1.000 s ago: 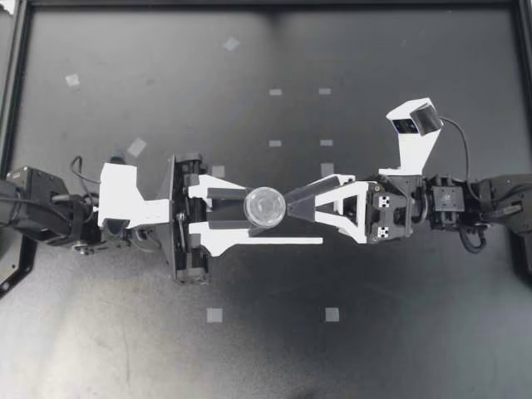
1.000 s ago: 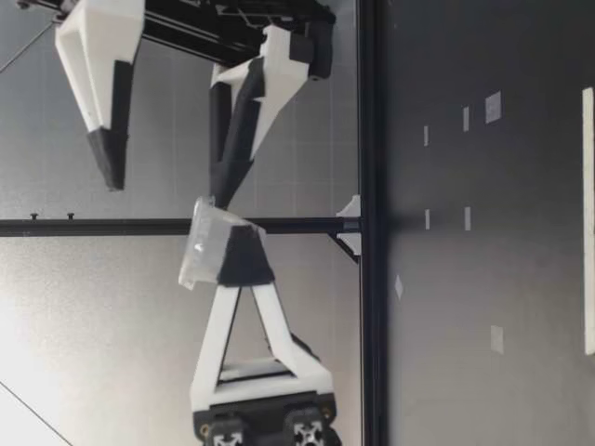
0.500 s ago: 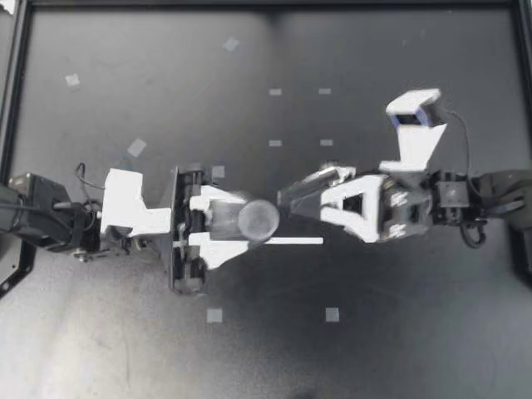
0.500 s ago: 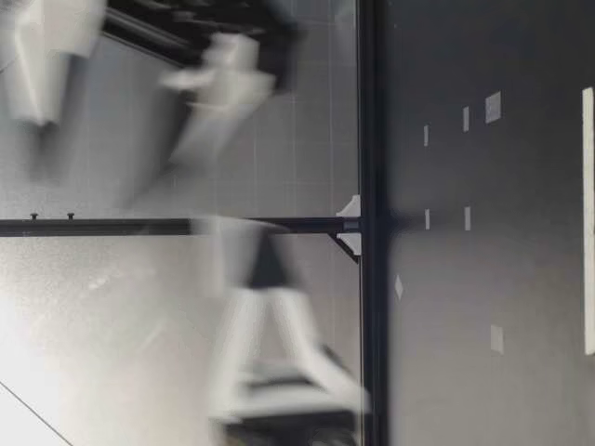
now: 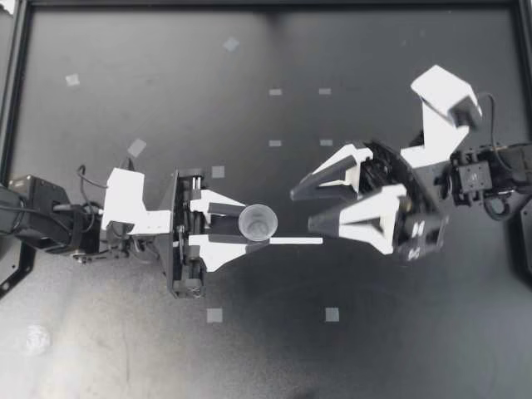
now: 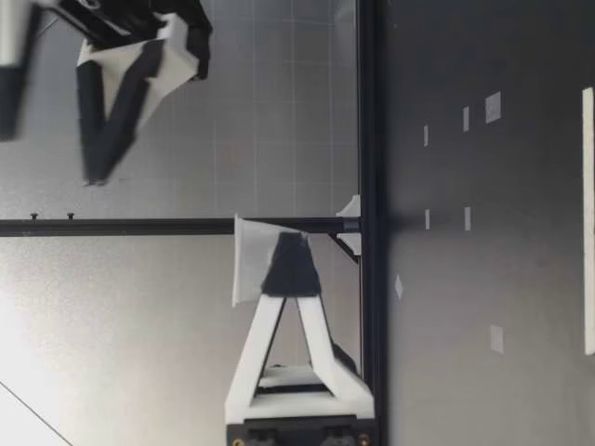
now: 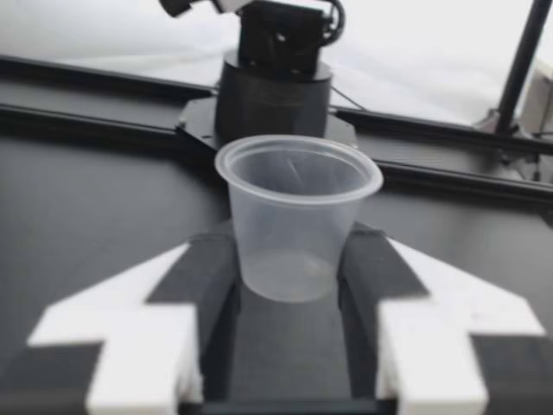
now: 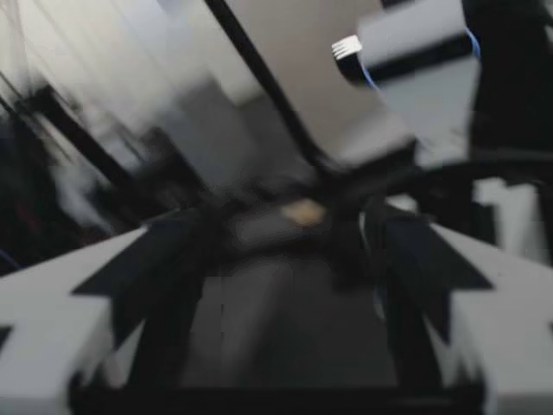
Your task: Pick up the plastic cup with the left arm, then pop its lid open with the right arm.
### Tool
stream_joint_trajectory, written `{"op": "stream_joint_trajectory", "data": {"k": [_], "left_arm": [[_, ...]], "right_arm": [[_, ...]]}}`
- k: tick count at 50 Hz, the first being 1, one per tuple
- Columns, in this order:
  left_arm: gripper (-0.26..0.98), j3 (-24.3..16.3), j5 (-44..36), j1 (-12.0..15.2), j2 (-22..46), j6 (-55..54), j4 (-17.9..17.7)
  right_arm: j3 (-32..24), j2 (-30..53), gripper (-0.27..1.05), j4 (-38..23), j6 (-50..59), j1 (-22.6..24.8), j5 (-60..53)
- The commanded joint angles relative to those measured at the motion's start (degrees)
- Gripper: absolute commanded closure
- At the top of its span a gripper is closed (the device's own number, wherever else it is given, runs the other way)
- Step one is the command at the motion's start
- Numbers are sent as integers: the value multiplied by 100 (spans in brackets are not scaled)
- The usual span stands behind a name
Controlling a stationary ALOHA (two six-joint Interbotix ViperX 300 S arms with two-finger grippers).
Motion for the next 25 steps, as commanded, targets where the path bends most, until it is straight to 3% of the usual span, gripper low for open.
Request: {"op": "stream_joint_trajectory", "data": {"k": [1,10,25], "left_arm": [[62,-53,-26,-9,-185,-9,9],[62,-44,-35,-9,-220,-18,9],[62,-62,-26,-9,-220,-18,9]], "right_arm": [[-9,-281,9,-88,-642,-44,527],[404,-703,9,70,-2373,-35,1020],[633,-747,9,255,-2751,-35,668]]}}
